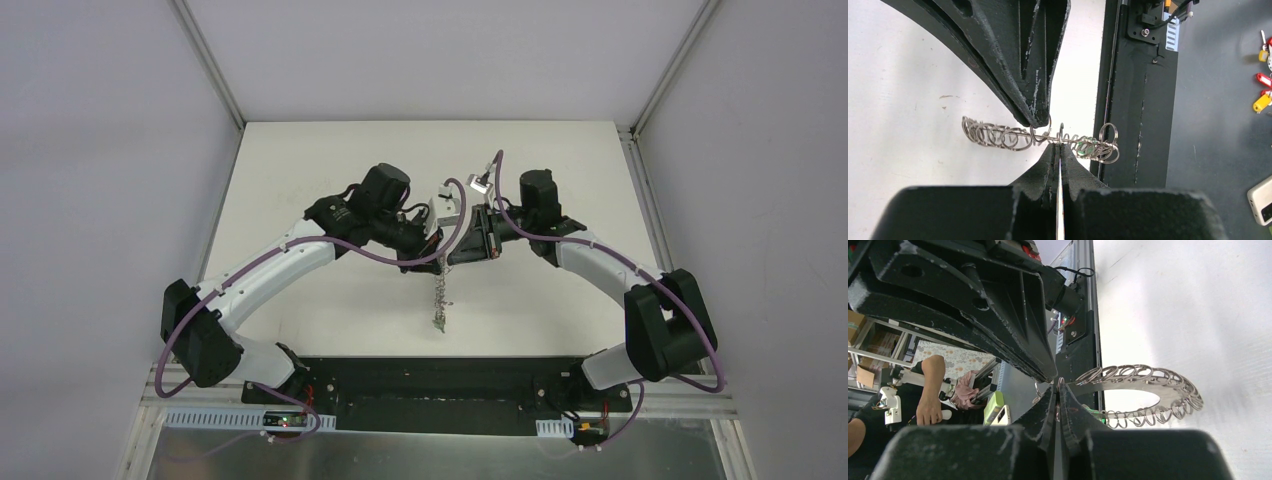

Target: Put the keys on the keyring

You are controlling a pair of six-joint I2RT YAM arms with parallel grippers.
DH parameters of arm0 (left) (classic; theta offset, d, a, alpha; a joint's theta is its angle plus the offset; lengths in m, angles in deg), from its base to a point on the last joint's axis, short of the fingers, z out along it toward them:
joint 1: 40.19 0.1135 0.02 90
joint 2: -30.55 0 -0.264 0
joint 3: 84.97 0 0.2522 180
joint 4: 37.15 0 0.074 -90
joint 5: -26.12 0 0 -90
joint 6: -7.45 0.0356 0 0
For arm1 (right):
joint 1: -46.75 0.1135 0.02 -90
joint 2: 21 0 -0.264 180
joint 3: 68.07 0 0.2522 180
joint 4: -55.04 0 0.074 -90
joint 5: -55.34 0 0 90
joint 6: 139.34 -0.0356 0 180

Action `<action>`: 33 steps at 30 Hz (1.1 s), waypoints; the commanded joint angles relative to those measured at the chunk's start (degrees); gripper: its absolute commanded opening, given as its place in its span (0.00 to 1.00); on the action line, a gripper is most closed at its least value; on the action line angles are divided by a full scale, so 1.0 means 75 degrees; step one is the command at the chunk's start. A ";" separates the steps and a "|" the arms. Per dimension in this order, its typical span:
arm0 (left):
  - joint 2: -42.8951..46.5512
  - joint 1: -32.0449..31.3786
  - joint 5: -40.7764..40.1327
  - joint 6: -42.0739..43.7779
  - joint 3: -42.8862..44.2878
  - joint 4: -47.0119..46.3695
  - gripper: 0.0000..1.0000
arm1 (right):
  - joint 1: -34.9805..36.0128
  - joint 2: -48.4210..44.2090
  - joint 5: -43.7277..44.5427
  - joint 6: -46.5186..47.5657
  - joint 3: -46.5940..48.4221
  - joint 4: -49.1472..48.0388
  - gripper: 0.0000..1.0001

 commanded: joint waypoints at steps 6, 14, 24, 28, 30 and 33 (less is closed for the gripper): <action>0.0259 -0.0063 0.0006 0.0261 0.0078 -0.0156 0.00 | -0.0032 -0.0320 0.0290 0.0553 0.0297 0.0268 0.00; 0.0251 -0.0066 -0.0013 0.1062 0.0079 0.0231 0.10 | -0.0029 -0.0682 0.0689 0.1967 0.0745 0.1684 0.00; 0.0503 -0.0027 -0.0144 0.2220 0.0160 0.0764 0.39 | 0.0013 -0.1442 0.0955 0.3803 0.1178 0.3330 0.00; 0.0424 0.0054 -0.0309 0.2088 0.0322 0.0572 0.40 | 0.0008 -0.1551 0.0853 0.3875 0.1155 0.3386 0.00; 0.0316 0.0104 -0.0273 0.1984 0.0487 0.0508 0.40 | 0.0010 -0.1558 0.0774 0.3867 0.1131 0.3380 0.00; 0.0108 0.0154 0.0023 0.1918 0.0793 0.0472 0.40 | 0.0004 -0.1539 0.0668 0.3828 0.1112 0.3341 0.00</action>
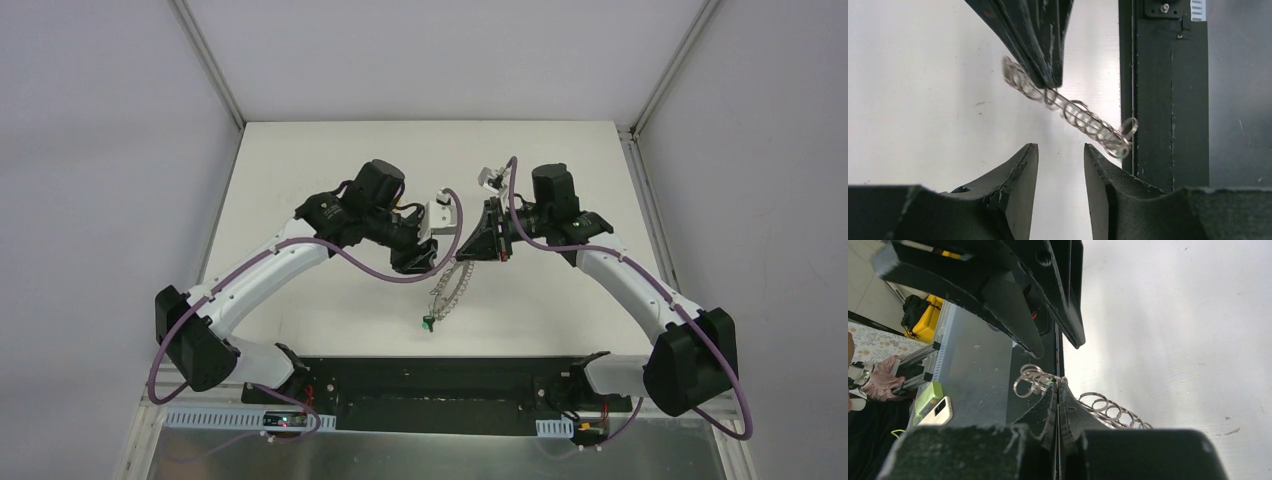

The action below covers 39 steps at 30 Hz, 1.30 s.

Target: Put the keys on the keyring

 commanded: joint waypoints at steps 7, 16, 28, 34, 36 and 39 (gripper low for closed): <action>-0.0651 0.0175 0.1249 -0.0001 0.0967 -0.0246 0.32 | 0.0015 -0.0172 -0.0602 -0.0024 0.0172 -0.0251 0.00; -0.1132 0.0173 0.2032 -0.0340 0.1049 -0.0667 0.20 | -0.0048 -0.0044 -0.0801 -0.0332 0.0123 -0.0554 0.00; -0.1103 0.0173 0.2154 -0.0535 0.0918 -0.0859 0.11 | -0.0126 -0.0001 -0.0724 -0.0367 0.0059 -0.0590 0.00; -0.1134 0.0182 0.2096 -0.0552 0.0993 -0.0816 0.04 | -0.0138 0.0016 -0.0721 -0.0376 0.0040 -0.0589 0.00; -0.1165 0.0176 0.2129 -0.0555 0.1030 -0.0798 0.00 | -0.0130 0.0017 -0.0706 -0.0373 0.0038 -0.0591 0.00; -0.1207 0.0179 0.2134 -0.0558 0.1080 -0.0735 0.00 | -0.0138 0.0022 -0.0688 -0.0397 0.0039 -0.0593 0.00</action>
